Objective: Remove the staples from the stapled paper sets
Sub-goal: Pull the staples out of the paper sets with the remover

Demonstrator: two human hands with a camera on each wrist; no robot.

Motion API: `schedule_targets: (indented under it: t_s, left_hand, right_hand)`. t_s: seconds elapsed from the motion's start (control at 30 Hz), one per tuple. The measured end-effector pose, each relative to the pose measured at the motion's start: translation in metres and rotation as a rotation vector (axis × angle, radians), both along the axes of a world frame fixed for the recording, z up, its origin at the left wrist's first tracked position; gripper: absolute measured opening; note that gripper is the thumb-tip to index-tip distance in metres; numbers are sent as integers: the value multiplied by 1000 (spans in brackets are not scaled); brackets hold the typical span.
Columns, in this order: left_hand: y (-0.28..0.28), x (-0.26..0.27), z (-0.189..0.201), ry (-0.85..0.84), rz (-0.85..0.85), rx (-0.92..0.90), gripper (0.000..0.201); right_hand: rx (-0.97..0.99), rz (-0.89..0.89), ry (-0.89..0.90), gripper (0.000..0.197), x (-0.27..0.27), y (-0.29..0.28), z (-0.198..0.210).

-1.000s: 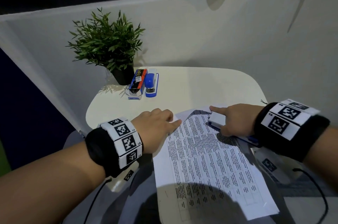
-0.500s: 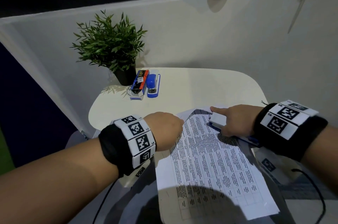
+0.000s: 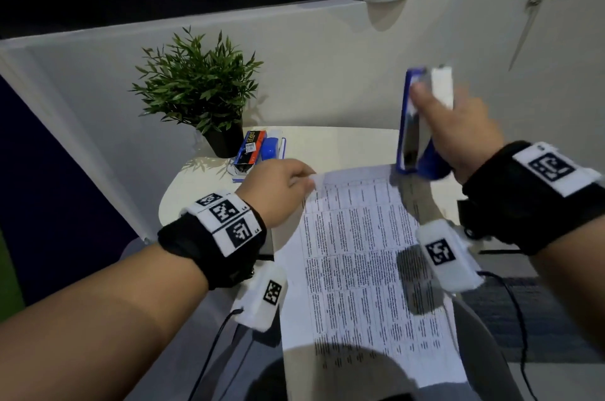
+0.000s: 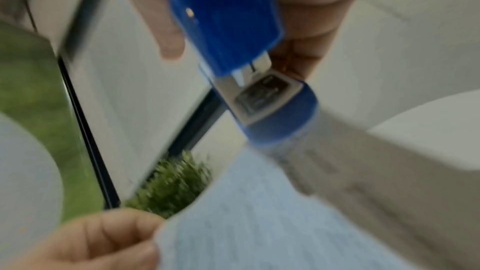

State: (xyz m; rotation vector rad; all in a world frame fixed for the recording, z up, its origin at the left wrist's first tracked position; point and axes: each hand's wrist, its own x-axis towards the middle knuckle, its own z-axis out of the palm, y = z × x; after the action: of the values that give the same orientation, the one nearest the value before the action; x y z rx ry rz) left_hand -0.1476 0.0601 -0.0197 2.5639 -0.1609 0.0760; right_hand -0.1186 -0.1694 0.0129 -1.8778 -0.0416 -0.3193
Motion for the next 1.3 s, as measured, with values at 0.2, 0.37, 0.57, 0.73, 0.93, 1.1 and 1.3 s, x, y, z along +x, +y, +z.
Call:
schedule_targets:
  t_s: [0.2,0.37,0.57,0.73,0.93,1.1,1.3]
  left_hand:
    - [-25,-9,24,-97,-53,13,19]
    - [-24,-13,29,-139,-22,-10,18]
    - [-19,-18,30,-211,-14,-60,21]
    - [-21,-28,34,-270,-54,-91,17]
    - [-21,-33,31,-252,-72,-63,15]
    - [-18,-29,37,-262,-57,-49,16]
    - [-15,-16,43,-246,-48,-62,16]
  right_hand:
    - [47,161,-109,60,2,48,25]
    - [-11,90,-112,25,-1,56,5]
    - [-38,6,-131,42,-2,51,5]
    - [44,9,-160,53,-3,52,8]
    - [121,55,-170,53,-3,54,4]
    - [320,-15,-105,58,-7,54,6]
    - [568,-18,-114,52,-13,46,14]
